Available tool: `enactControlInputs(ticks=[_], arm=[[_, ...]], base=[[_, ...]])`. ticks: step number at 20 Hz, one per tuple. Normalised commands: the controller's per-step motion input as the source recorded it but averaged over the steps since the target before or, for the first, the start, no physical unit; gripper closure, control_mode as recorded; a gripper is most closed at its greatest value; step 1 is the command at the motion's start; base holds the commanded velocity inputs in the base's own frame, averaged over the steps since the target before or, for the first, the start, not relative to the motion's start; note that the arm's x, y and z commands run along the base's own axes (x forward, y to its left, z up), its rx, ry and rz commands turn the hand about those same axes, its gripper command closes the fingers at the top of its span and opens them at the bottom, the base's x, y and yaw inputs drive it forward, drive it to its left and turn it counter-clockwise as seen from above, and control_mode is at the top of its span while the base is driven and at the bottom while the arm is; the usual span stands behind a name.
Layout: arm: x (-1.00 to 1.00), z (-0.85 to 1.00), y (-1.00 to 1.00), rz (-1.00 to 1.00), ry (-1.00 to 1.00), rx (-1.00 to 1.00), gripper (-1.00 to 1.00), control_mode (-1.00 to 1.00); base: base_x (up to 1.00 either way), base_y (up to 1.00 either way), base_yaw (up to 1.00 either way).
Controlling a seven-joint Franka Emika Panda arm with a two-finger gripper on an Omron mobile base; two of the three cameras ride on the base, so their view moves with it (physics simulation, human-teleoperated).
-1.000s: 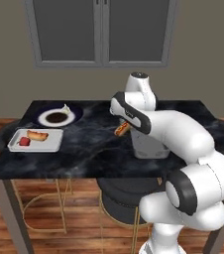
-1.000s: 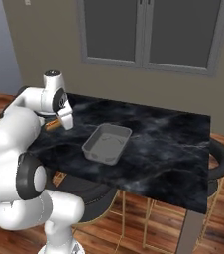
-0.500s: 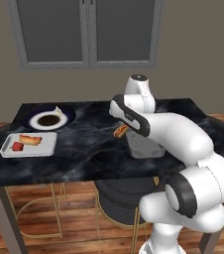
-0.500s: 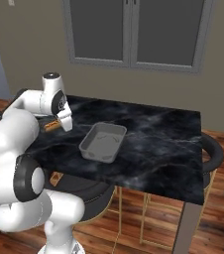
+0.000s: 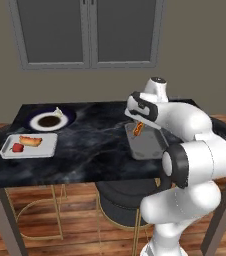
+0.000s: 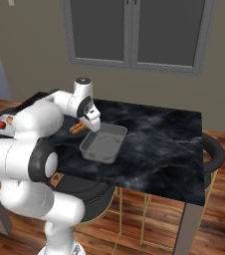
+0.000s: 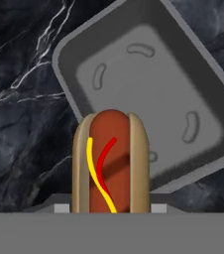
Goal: Place one cooked food and one vegetable from the large plate to each tupperware container.
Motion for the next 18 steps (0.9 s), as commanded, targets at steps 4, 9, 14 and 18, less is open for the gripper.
enactControlInputs(ticks=[4, 9, 14, 18], arm=[[0.89, -0.51, -0.49, 0.39, 0.05, -0.01, 1.0, -1.0], [0.81, -0.52, 0.02, 0.3, 0.05, -0.08, 1.0, -1.0], [0.35, -0.43, 0.0, 0.22, 0.04, -0.18, 1.0, -1.0], [0.0, -0.27, 0.03, 0.13, 0.09, -0.15, 1.0, -1.0]], base=[[0.0, 0.0, 0.0], [0.0, 0.0, 0.0], [0.0, 0.0, 0.0], [0.0, 0.0, 0.0]])
